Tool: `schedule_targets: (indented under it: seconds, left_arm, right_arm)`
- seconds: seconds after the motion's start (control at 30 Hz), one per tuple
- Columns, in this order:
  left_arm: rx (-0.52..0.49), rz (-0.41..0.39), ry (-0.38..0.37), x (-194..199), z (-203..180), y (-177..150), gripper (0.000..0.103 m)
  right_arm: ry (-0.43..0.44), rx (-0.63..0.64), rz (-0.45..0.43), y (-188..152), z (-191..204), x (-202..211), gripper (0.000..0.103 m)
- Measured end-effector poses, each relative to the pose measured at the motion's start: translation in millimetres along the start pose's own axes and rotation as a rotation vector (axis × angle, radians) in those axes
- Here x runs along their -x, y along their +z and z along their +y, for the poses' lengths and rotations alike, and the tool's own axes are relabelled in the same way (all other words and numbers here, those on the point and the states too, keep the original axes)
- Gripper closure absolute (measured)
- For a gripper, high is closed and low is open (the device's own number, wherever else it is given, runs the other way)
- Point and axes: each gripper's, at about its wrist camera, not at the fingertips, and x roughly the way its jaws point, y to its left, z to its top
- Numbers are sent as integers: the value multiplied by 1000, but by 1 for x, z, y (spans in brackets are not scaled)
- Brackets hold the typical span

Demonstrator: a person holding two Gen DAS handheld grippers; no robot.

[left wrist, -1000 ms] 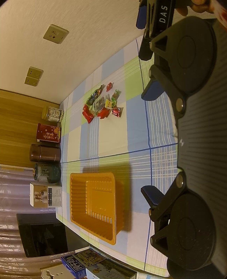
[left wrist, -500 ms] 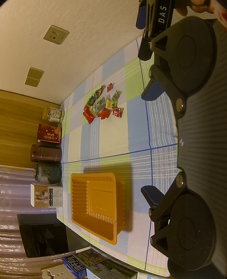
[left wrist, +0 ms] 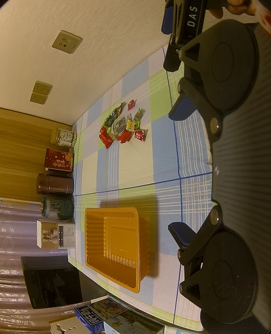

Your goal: Organize snacks

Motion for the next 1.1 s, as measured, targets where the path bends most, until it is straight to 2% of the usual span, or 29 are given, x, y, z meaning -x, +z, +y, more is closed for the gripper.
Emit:
schedule_targets:
  seconds: [1.1]
  left_arm:
    - [4,0,-3,-1,-3,1,0]
  right_arm:
    - [-1,-11,-6,4,-5,-1,0]
